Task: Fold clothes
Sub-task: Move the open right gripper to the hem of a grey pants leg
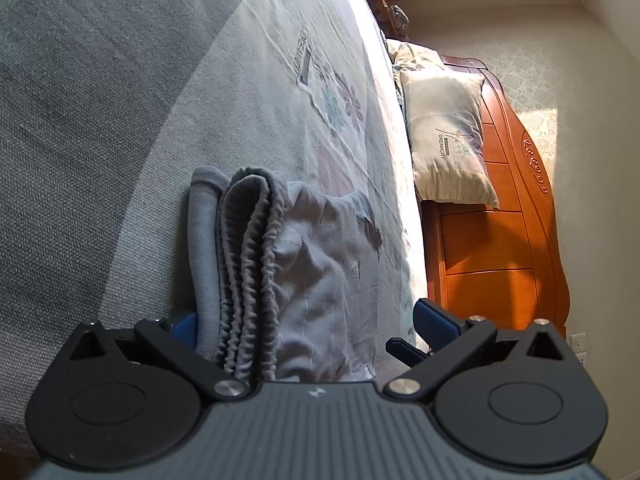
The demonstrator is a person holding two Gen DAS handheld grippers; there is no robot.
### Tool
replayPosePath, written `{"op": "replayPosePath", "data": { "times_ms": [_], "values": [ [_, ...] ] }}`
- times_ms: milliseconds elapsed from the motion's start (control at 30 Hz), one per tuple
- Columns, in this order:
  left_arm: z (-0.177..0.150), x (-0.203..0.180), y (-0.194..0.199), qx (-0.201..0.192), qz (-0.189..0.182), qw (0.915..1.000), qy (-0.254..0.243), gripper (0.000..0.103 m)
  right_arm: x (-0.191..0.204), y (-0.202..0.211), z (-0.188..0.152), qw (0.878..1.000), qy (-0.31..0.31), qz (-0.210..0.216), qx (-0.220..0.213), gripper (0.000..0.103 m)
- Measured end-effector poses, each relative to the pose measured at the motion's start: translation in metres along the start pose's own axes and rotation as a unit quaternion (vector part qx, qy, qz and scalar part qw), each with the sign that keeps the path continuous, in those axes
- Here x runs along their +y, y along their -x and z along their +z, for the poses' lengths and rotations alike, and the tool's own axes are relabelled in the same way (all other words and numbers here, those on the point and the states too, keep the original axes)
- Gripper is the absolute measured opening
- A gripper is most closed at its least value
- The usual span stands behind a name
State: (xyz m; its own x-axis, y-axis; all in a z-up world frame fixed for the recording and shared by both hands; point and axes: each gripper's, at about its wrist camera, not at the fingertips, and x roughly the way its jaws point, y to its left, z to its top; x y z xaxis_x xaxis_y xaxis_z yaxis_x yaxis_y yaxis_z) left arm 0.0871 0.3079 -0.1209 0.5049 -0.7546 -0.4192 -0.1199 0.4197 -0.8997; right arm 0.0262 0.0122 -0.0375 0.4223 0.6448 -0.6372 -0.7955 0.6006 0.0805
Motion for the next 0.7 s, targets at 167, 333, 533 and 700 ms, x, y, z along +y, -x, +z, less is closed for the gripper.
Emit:
{"op": "replayPosePath", "data": {
  "times_ms": [167, 333, 533, 700],
  "values": [
    [0.000, -0.017, 0.000, 0.009, -0.021, 0.9997, -0.013, 0.102, 0.049, -0.035, 0.013, 0.994, 0.106, -0.025, -0.003, 0.103],
    [0.000, -0.024, -0.002, 0.015, -0.031, 0.9993, -0.016, 0.102, 0.087, -0.073, 0.006, 0.979, 0.183, -0.092, -0.002, 0.103],
    [-0.002, -0.021, -0.001, 0.016, -0.020, 0.9995, -0.016, 0.102, 0.092, -0.092, -0.005, 0.959, 0.208, -0.191, 0.005, 0.103],
    [-0.003, -0.005, -0.003, 0.020, 0.000, 0.9998, 0.001, 0.102, 0.072, -0.073, 0.006, 0.963, 0.162, -0.215, -0.021, 0.103]
  ]
}}
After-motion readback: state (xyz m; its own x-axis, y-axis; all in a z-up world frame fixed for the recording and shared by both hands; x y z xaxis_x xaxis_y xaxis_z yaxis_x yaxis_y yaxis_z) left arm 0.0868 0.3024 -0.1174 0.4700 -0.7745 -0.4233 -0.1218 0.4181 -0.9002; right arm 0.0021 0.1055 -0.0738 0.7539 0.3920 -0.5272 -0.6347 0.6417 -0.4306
